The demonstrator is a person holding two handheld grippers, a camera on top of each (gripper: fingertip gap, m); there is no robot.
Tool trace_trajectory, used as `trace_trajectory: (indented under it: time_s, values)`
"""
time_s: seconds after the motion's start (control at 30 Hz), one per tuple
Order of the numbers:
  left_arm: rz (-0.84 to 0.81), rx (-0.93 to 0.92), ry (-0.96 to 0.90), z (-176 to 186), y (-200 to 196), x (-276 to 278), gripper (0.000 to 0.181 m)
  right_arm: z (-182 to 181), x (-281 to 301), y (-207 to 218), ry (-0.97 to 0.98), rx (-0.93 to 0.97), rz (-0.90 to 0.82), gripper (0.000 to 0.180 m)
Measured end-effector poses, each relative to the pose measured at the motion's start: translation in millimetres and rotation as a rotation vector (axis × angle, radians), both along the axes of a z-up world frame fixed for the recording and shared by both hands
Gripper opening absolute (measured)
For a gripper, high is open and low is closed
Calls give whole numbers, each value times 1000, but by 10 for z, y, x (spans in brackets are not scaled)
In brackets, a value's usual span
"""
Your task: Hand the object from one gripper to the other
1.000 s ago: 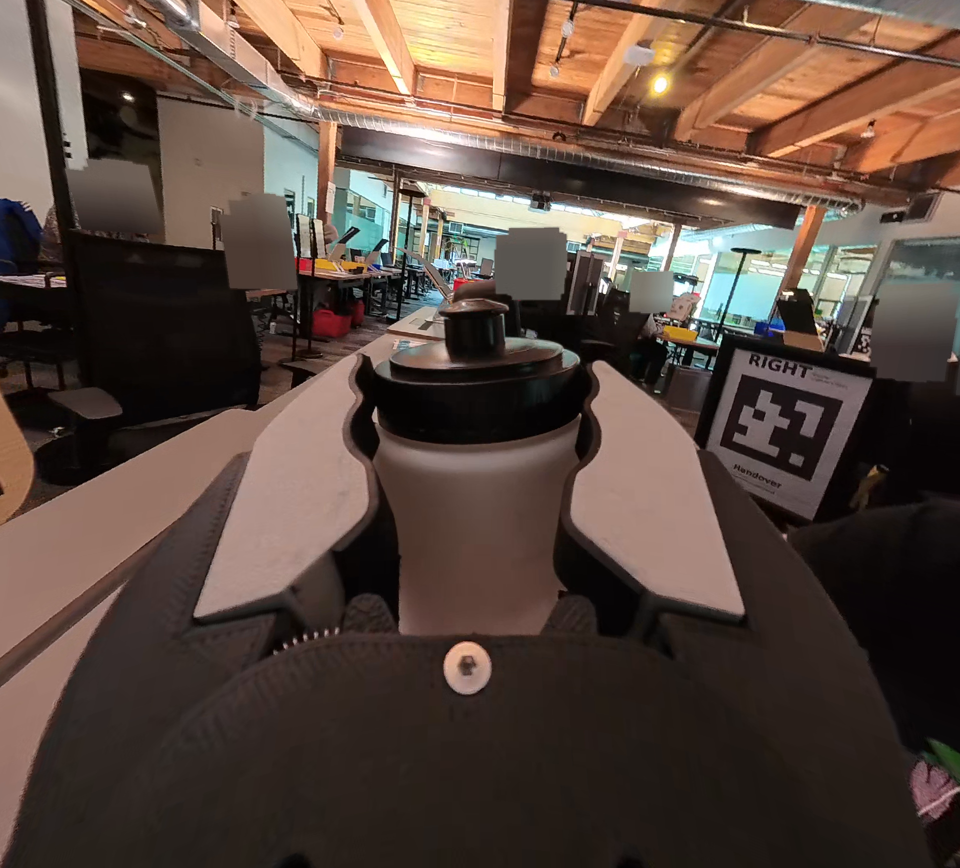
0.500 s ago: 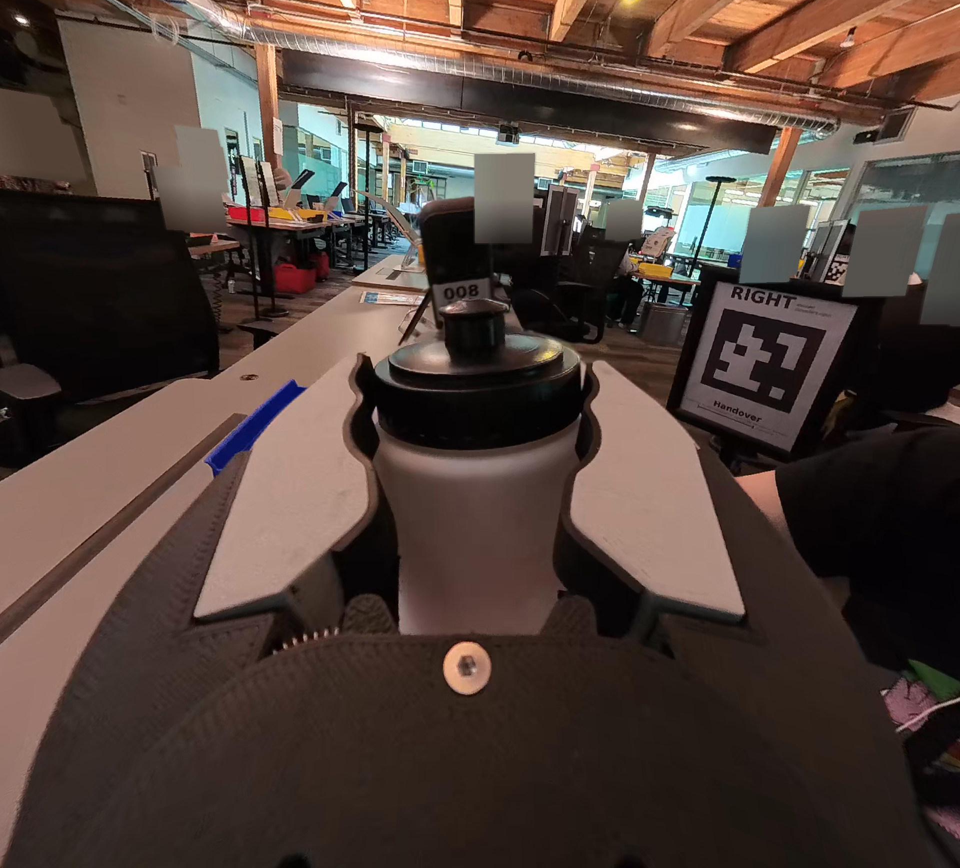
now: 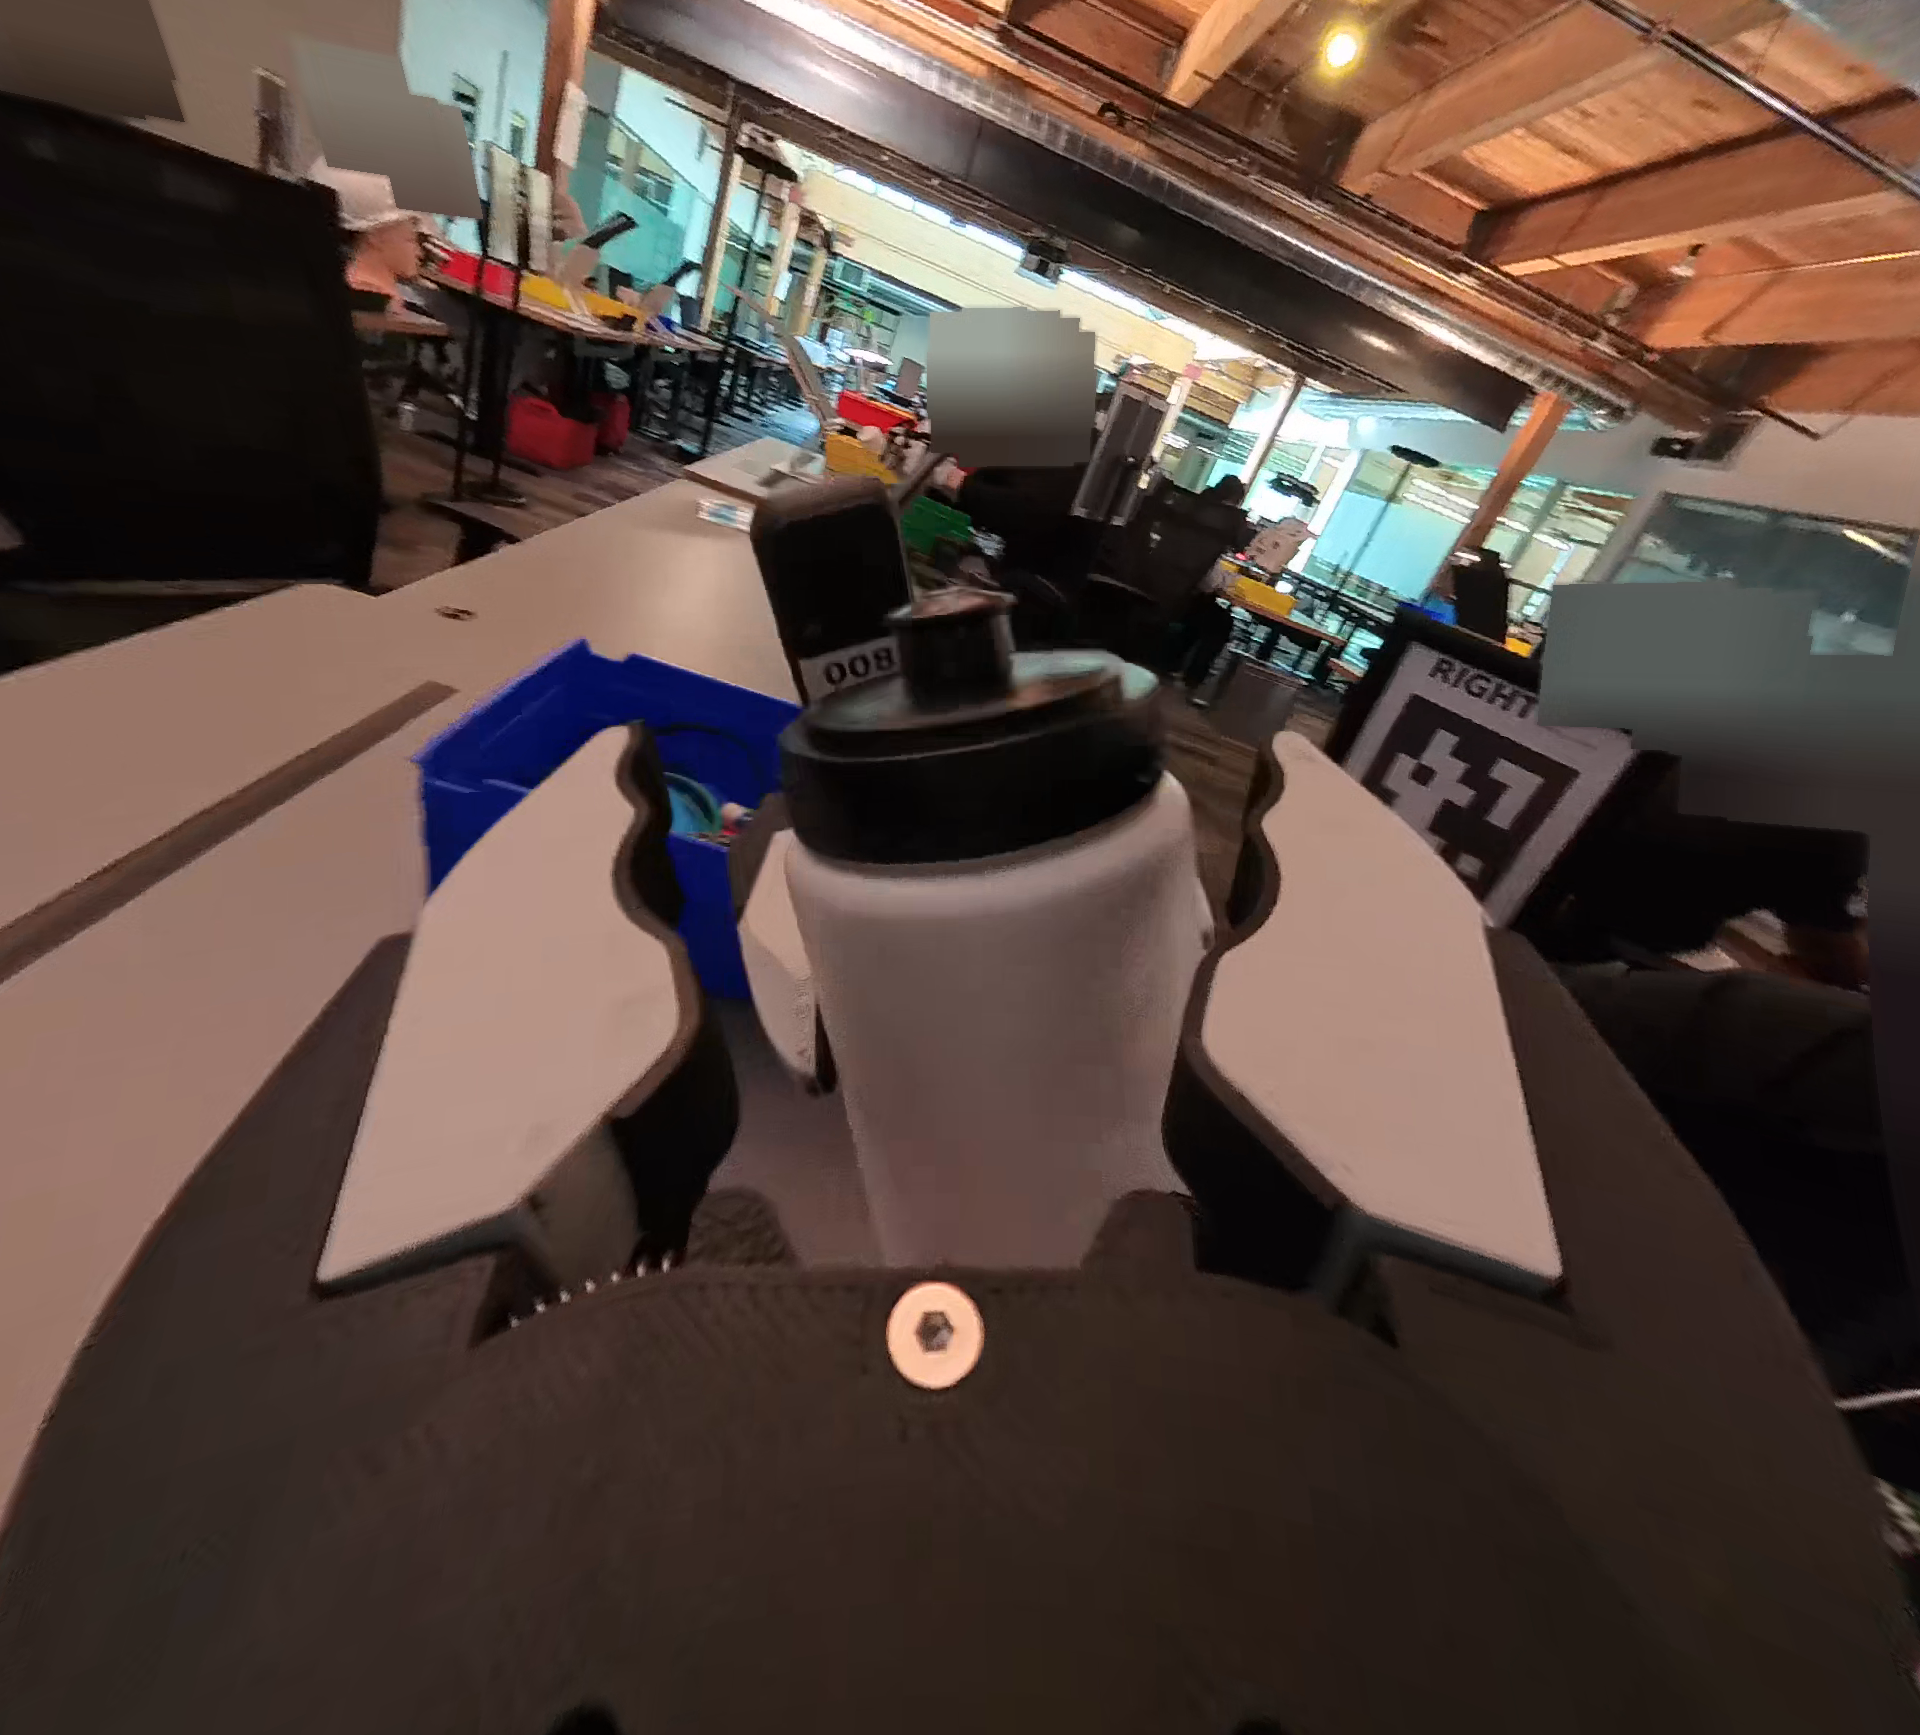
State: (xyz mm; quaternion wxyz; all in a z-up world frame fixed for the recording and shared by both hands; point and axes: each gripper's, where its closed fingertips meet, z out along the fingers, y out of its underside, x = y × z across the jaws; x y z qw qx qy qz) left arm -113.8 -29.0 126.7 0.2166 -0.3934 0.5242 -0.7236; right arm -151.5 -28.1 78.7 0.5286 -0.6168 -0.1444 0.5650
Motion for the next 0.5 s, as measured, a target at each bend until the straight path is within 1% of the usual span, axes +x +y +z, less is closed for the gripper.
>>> trace_trajectory:
  time_s: [0.03, 0.1, 0.2, 0.27, 0.33, 0.37, 0.43, 0.5]
  values:
    - [27, 5, -6, -10, 99, -3, 104, -8, 50, 31, 53, -36, 1, 77]
    - [59, -23, 8, -51, 287, -6, 104, -9, 189, 88, 133, -70, -21, 77]
    - [-12, -114, 47, -123, 370, -24, 103, 19, 459, 150, 148, -66, -137, 77]
    - [-83, -113, 83, -208, 287, -21, 98, 94, 630, 136, 128, -40, -222, 77]
    - [-147, -61, 101, -284, 132, -17, 90, 183, 741, 76, 88, -1, -276, 77]
    - [-150, -38, 87, -287, 73, 1, 86, 228, 773, 39, 66, 18, -293, 77]
    - [-136, 8, 72, -312, -26, 49, 88, 306, 814, -20, 16, 56, -334, 77]
    - [-141, 77, 121, -435, -129, 89, 98, 360, 828, -51, -33, 81, -378, 77]
